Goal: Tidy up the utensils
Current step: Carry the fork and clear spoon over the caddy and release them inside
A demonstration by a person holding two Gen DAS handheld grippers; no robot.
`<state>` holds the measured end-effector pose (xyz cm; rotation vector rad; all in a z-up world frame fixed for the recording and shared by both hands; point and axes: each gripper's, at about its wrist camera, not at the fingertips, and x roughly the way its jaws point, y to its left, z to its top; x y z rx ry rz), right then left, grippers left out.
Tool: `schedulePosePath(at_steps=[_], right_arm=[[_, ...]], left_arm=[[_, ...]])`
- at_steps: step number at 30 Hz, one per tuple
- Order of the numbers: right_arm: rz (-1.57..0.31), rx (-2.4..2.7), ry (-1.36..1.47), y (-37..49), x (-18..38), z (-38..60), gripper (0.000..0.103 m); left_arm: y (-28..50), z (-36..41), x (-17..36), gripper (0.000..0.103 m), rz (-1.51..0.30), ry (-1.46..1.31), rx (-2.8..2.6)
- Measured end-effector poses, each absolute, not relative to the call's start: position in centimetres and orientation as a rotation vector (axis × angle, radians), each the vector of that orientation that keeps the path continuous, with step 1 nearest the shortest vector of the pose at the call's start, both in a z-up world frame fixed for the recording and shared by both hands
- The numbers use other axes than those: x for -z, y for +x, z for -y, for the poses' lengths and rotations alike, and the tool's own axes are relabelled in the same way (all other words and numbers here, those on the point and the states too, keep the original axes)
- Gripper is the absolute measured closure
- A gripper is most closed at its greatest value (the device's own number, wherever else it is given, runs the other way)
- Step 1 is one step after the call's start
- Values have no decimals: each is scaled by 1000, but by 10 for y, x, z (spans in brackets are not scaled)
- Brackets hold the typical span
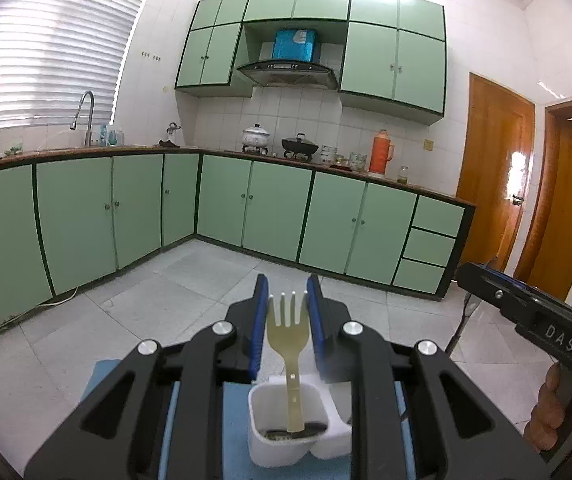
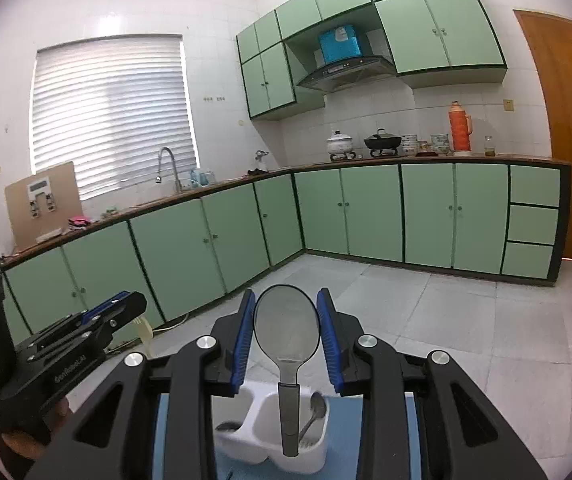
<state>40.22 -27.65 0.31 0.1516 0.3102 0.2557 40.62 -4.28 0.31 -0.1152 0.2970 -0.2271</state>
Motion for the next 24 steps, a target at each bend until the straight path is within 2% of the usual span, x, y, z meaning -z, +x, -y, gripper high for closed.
schedulePosePath(at_steps=[8,24], right_arm=[[-359,-244,156,435,36,267,72],[-424,-249,183,422,88,265,72]], left_arm=[[443,59,29,84,-330,-72,207],[450,51,83,84,-424,-28,193]])
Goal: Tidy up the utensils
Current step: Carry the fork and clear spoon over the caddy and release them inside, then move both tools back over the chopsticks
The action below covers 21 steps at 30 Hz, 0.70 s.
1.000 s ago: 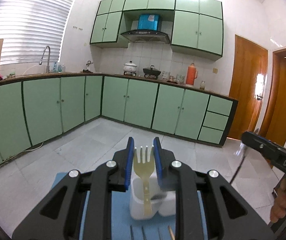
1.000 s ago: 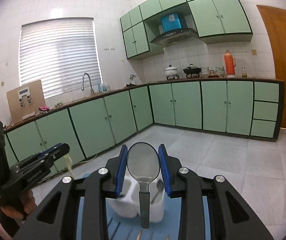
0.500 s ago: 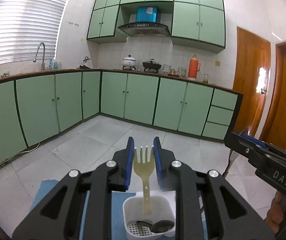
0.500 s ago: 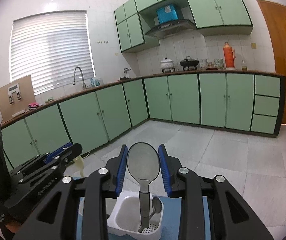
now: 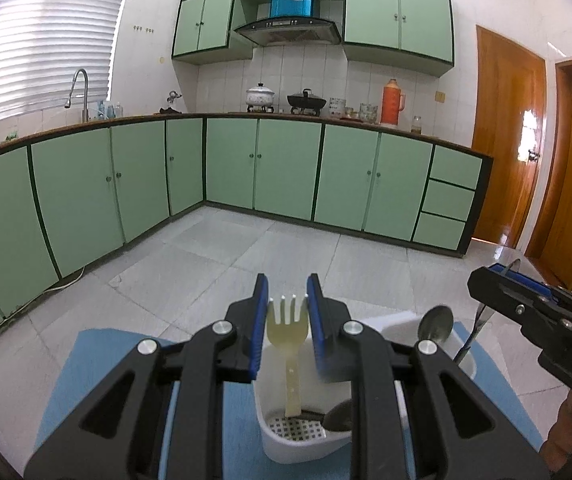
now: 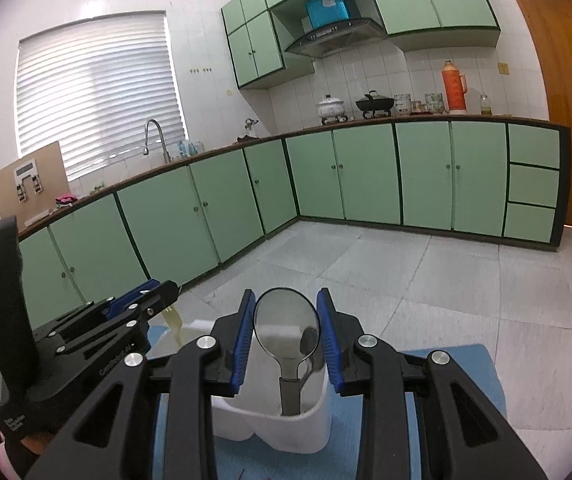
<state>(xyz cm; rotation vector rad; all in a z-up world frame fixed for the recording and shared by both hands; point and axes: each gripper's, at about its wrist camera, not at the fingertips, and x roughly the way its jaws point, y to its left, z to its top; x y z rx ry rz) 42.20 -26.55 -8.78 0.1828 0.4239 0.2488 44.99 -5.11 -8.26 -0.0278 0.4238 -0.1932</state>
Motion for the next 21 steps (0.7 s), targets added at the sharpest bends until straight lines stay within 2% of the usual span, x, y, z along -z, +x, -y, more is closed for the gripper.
schedulePosePath(at_steps=[5,8,14,16,21], right_arm=[[-454,-249,178,420,97,263,71],[-448,-234,170,414,99,262,60],[-451,-222,170,400,104,264,59],[-446,-210,173,391,104,266,53],[-448,-180,175,369,104,271,27]], left_arm=[[449,51,92,81,-448,-14,195],[446,48,95,66,-453,-21,191],[431,39,94,46,-432,-36,181],[422,35,93,39,-422,-37,175],[398,26,94,17,-407,-36,154]])
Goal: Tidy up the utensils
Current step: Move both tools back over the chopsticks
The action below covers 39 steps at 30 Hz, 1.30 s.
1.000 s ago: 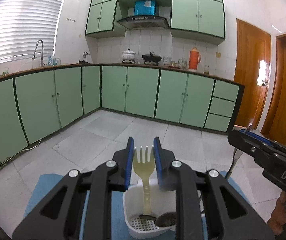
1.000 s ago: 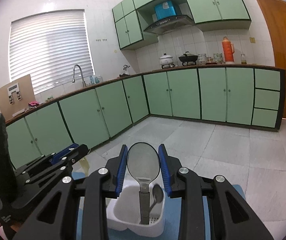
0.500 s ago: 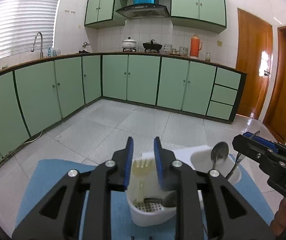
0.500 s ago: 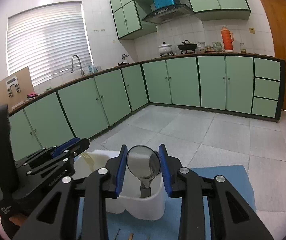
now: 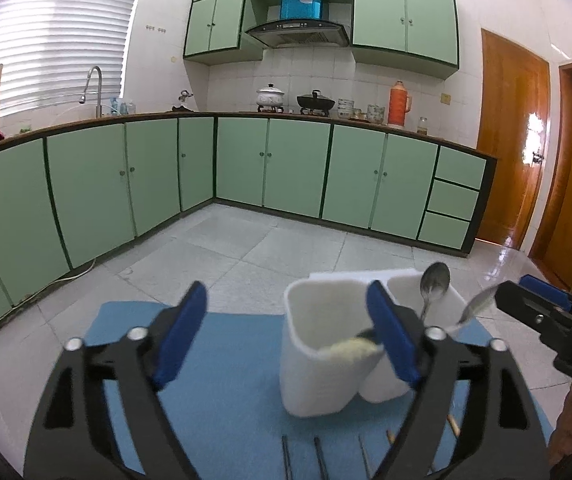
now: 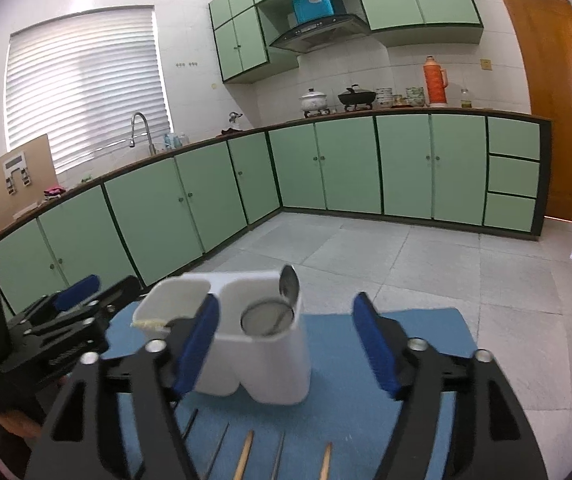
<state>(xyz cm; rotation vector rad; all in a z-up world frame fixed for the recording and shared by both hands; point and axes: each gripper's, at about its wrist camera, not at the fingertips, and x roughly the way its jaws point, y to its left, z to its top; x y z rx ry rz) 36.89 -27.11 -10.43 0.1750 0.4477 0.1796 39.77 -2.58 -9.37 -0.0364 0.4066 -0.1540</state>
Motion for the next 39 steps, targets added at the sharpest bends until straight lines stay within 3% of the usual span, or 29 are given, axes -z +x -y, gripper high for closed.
schedulePosePath(at_steps=[3,5,29,37,39], right_arm=[[-456,-157,173,352,109,274,14],[-464,-142,175,340,113,278,11],[-711,-81,192,200,176,294,11],[-822,-93,151,158,196,285,30],[-842,-98,149,152,201,282,41]], left_arm=[[380,20,96,12,-410,-29,134],[369,14,100,10,-424,-38,131],[228,-10,159,8,-669,10,113],[195,-8,183,8,-766,13,113],[192,-8,187,8,-778,4,109]])
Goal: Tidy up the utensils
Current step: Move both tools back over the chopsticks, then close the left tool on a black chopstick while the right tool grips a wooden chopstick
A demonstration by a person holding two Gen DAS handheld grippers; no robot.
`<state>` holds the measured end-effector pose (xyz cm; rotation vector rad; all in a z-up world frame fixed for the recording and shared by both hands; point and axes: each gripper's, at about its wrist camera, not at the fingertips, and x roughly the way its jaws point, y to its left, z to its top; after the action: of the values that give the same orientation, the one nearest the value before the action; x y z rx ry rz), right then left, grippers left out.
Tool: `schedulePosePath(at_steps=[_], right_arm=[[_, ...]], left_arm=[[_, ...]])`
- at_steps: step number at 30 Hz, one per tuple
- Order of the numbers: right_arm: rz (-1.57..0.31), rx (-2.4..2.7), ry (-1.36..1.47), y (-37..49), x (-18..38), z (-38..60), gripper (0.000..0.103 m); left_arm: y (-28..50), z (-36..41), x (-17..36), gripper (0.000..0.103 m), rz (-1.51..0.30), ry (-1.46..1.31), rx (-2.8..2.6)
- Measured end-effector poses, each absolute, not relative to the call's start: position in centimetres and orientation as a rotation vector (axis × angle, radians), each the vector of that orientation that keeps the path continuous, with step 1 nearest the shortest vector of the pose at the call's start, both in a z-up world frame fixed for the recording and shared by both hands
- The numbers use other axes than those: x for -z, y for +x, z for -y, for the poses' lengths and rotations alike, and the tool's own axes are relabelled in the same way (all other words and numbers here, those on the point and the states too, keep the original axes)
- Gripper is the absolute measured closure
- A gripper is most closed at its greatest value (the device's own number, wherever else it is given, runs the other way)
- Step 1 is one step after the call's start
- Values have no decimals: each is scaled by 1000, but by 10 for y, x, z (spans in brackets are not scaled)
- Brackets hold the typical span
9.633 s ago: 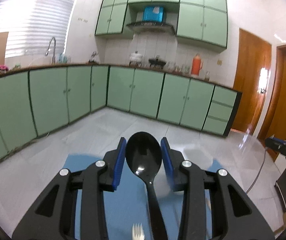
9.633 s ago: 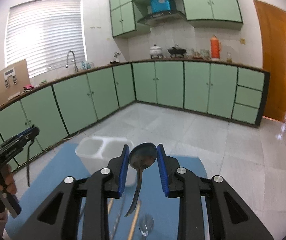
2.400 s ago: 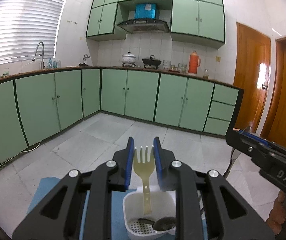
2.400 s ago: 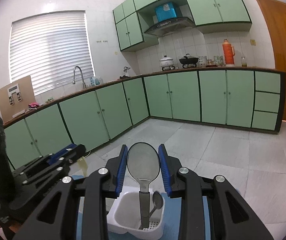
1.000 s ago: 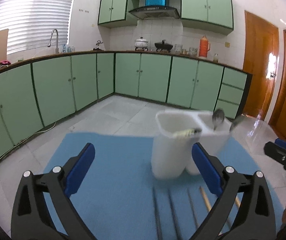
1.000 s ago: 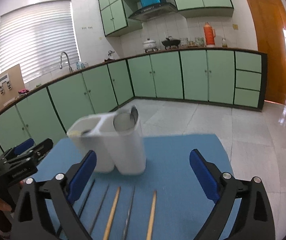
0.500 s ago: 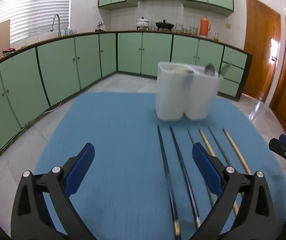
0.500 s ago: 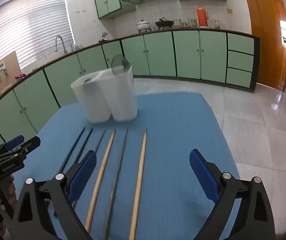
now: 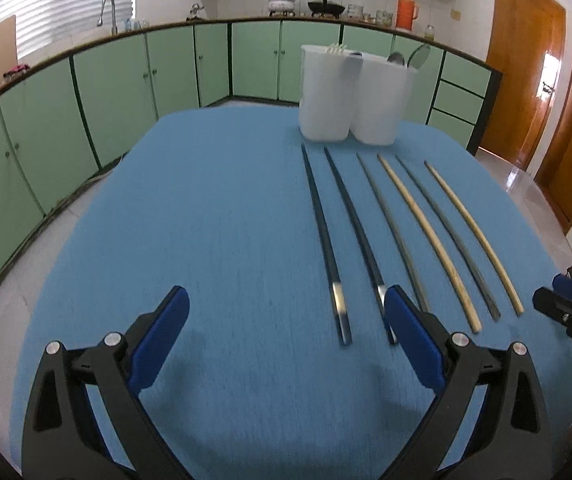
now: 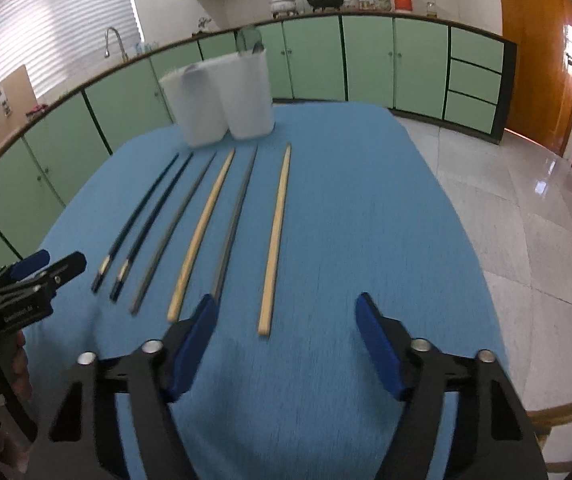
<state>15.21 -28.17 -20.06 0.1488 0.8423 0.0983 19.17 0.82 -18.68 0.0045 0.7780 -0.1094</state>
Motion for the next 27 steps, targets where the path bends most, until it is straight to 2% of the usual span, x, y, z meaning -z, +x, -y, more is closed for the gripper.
schedulePosePath(at_steps=[4,6,8,15,24,27], right_arm=[[-866,-114,133,149,206,274,52],[-873,-122,133,149,208,273,63],[-881,-119,136,150,210,273,64],[-897,-119,128,154,216,270,79],[-895,-106,102,155,216,267,83],[-894,-104,93,156,216,265,89]], left_arm=[[187,-5,190,9,-793,-5,107],[186,-3,190,18,-799,-6,114],[185,0,193,23,-812,-1,122],[189,3,199,31,-845,-18,133],[193,8,205,37,-863,-22,143],[194,10,205,37,-861,-23,148]])
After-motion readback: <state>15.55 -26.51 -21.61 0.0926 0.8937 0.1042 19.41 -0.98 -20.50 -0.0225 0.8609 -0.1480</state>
